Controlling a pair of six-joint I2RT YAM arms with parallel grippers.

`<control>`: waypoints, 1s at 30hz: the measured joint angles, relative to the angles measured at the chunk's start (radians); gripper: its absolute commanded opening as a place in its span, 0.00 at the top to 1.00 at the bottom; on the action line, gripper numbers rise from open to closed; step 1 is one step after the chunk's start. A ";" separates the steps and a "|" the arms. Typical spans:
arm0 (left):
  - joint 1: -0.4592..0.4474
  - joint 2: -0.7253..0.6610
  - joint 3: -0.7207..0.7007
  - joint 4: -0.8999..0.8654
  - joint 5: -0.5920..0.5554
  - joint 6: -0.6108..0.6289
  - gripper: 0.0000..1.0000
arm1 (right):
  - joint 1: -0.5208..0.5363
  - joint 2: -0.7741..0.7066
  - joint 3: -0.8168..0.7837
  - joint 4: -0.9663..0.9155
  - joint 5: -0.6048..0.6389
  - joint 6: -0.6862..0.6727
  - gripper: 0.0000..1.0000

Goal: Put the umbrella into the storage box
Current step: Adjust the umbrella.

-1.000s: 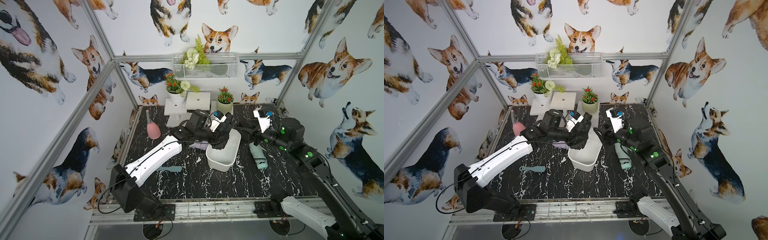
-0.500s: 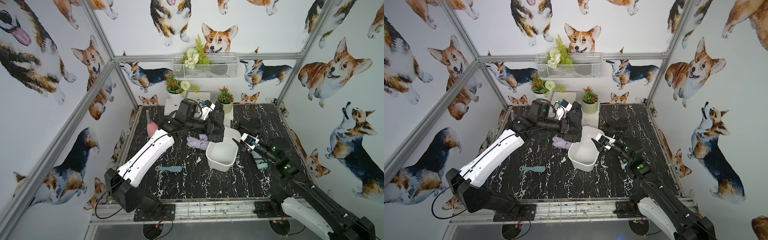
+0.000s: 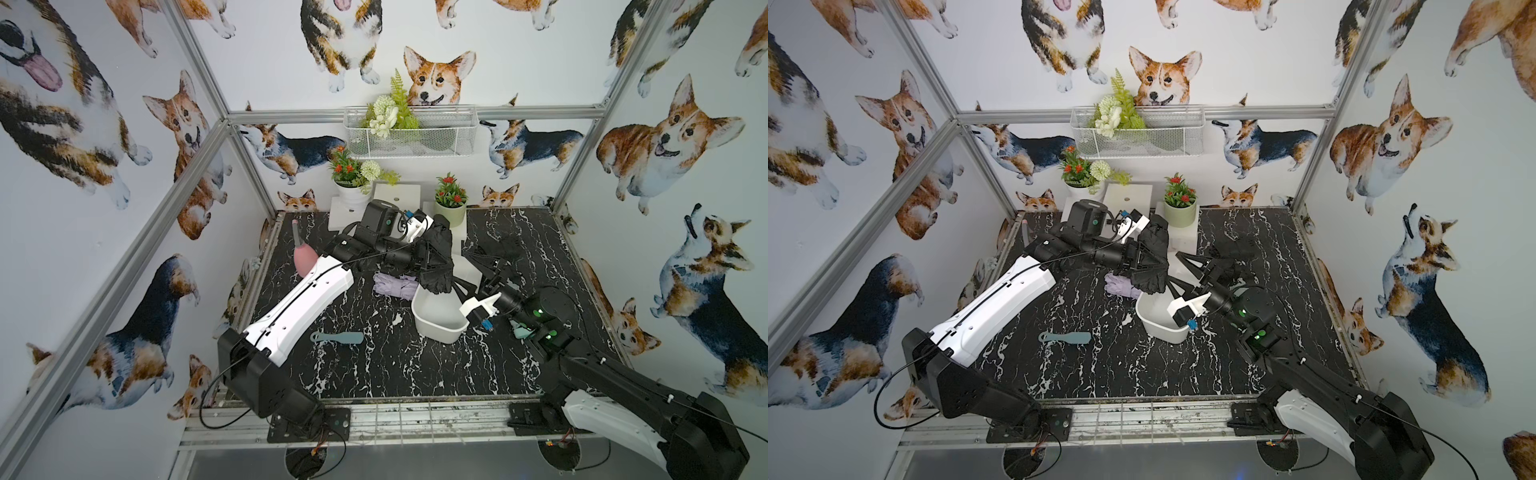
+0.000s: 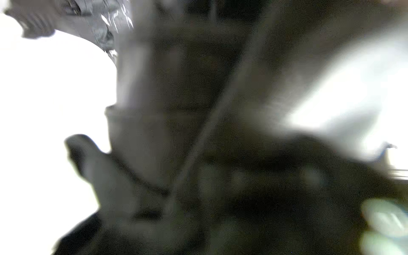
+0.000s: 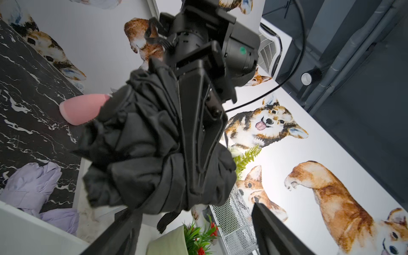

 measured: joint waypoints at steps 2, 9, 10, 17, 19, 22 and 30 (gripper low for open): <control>0.000 0.011 0.000 0.016 0.018 -0.009 1.00 | 0.008 0.000 -0.010 0.021 0.011 -0.014 0.16; -0.021 0.028 0.001 0.055 0.044 -0.042 1.00 | 0.019 0.020 -0.002 0.027 0.020 -0.061 0.16; -0.026 0.028 0.001 0.057 0.044 -0.050 1.00 | 0.019 0.031 0.000 0.030 0.021 -0.064 0.16; -0.058 0.005 -0.009 0.089 0.098 -0.075 1.00 | 0.037 0.076 0.039 0.050 0.016 -0.092 0.17; -0.065 -0.006 -0.032 0.113 0.103 -0.083 1.00 | 0.042 0.087 0.048 0.061 0.022 -0.098 0.20; -0.080 -0.016 -0.061 0.121 0.116 -0.097 1.00 | 0.053 0.110 0.064 0.074 0.034 -0.123 0.32; -0.077 -0.050 -0.117 0.177 0.116 -0.162 1.00 | 0.064 0.129 0.053 0.101 0.052 -0.199 0.66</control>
